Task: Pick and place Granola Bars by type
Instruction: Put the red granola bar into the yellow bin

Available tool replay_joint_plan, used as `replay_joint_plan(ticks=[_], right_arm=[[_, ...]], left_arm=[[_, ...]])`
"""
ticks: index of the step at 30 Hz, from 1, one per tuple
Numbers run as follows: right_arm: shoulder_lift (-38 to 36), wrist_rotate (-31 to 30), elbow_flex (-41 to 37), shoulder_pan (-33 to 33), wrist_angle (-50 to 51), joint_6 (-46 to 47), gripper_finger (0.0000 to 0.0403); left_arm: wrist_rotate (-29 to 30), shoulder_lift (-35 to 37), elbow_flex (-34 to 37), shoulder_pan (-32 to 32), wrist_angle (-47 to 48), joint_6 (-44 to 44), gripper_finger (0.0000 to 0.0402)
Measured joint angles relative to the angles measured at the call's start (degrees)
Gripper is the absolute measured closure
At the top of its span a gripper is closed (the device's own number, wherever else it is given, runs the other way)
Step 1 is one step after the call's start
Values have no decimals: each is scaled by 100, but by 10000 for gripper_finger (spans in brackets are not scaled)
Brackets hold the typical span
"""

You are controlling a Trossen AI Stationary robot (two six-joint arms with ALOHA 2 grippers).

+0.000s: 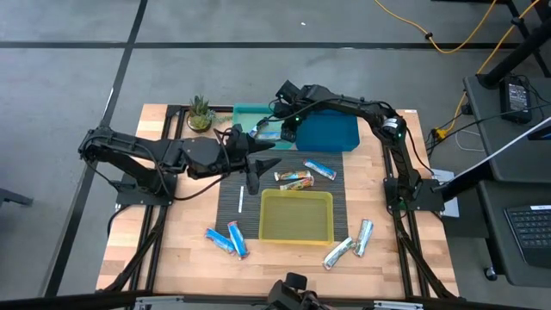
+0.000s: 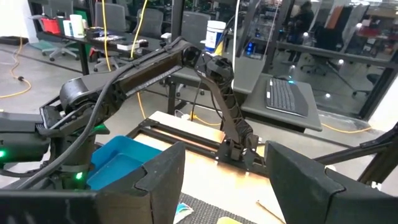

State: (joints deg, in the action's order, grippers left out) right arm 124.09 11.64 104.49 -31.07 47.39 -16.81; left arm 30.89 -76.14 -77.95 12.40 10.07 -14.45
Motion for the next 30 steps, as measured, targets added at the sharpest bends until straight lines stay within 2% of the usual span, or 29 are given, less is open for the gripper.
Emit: replay_joint_plan(ticks=[7,12,19,30], right_arm=[[-10,268,0,0,-3,94,244],[-100,492,-2,0,22,135,244],[-557,498,-2,23,93,-73,244],[-1847,450,0,404,197,-373,244]], left_arm=[[-1,0,0,235,232,-12,190],[116,0,0,476,819,-480,190],[162,0,0,868,1902,-1707,190],[170,-32,214,1911,3681,-3847,190]])
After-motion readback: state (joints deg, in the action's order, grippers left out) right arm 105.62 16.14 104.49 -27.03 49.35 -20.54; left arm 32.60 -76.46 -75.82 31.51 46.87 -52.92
